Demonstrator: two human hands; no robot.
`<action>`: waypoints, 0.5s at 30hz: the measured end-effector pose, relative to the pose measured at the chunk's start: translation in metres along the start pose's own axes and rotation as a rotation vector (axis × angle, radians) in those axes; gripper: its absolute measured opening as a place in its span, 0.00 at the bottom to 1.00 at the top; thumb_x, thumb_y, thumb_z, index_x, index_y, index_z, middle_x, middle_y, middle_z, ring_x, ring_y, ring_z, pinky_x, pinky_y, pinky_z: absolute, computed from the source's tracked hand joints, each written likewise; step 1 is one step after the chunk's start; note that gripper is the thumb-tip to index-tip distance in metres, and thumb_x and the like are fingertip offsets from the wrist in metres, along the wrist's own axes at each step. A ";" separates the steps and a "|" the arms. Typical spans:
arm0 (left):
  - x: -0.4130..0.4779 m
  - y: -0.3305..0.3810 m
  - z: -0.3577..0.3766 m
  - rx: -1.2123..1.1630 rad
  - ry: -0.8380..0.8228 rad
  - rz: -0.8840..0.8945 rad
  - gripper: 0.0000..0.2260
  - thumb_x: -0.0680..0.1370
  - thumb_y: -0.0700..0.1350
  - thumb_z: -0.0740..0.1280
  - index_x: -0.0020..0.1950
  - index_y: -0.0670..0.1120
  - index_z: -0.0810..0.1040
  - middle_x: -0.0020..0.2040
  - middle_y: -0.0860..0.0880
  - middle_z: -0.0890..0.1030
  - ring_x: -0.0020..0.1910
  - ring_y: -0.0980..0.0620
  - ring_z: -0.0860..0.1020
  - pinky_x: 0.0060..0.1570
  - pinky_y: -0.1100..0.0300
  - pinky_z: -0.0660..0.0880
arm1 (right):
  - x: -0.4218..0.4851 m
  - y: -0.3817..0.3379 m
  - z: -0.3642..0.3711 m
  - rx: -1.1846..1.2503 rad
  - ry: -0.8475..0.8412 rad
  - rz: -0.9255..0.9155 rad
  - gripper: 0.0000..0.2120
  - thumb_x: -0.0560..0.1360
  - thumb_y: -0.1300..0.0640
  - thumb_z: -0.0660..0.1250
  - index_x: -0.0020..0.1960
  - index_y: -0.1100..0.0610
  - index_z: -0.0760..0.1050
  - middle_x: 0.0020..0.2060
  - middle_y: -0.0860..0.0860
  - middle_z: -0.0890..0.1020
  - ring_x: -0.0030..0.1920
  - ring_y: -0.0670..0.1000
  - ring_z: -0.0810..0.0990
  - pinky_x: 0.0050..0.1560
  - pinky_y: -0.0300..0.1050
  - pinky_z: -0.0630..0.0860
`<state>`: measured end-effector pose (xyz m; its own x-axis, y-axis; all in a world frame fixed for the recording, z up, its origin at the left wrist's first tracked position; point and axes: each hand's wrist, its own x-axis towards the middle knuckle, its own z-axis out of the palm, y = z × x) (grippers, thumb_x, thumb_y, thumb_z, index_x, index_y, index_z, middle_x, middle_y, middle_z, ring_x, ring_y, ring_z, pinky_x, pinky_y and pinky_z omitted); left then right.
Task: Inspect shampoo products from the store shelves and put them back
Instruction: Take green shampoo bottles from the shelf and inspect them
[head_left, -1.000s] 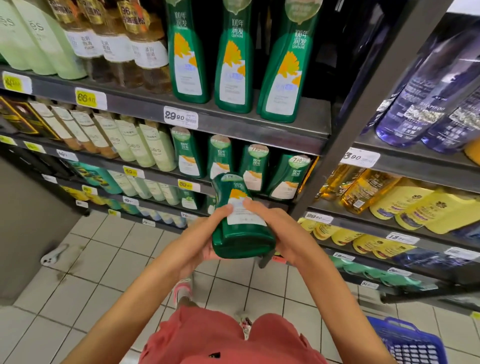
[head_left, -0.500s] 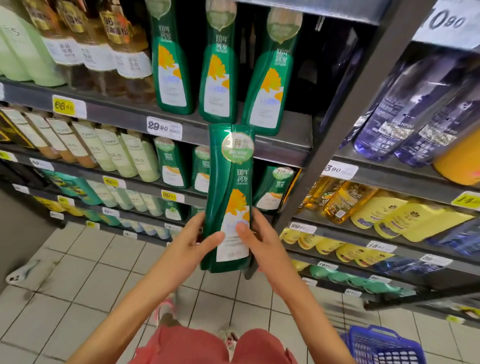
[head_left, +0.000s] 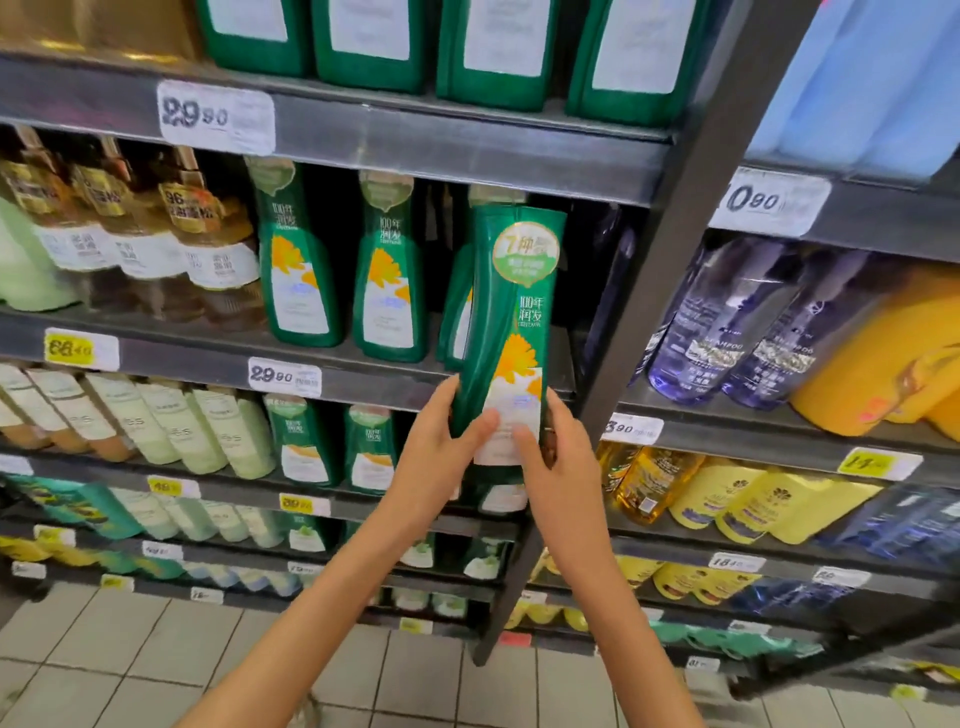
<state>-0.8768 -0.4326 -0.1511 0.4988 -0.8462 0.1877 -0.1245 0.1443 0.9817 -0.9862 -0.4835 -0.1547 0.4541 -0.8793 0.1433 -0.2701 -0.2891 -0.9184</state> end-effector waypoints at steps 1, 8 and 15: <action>0.006 0.000 0.002 -0.013 -0.001 -0.004 0.12 0.78 0.40 0.63 0.61 0.49 0.72 0.56 0.51 0.80 0.55 0.57 0.78 0.57 0.62 0.74 | 0.002 -0.001 0.000 -0.034 0.018 -0.006 0.25 0.80 0.56 0.61 0.75 0.53 0.60 0.61 0.47 0.71 0.51 0.25 0.67 0.53 0.20 0.63; 0.035 -0.005 0.013 0.027 -0.003 0.063 0.14 0.78 0.38 0.62 0.63 0.48 0.71 0.55 0.52 0.80 0.54 0.59 0.78 0.53 0.65 0.75 | 0.009 -0.007 0.001 -0.040 0.063 0.014 0.29 0.80 0.58 0.60 0.77 0.52 0.53 0.69 0.46 0.67 0.59 0.35 0.67 0.58 0.31 0.67; 0.059 -0.007 0.026 0.078 0.081 0.112 0.15 0.76 0.35 0.64 0.63 0.41 0.72 0.54 0.46 0.79 0.53 0.49 0.77 0.56 0.56 0.74 | 0.015 -0.005 -0.005 -0.043 0.046 0.036 0.27 0.80 0.59 0.59 0.77 0.52 0.55 0.73 0.43 0.61 0.71 0.39 0.60 0.66 0.26 0.58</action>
<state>-0.8686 -0.4965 -0.1478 0.5451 -0.7825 0.3010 -0.2477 0.1926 0.9495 -0.9819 -0.4972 -0.1460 0.4041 -0.9057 0.1280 -0.3221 -0.2719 -0.9068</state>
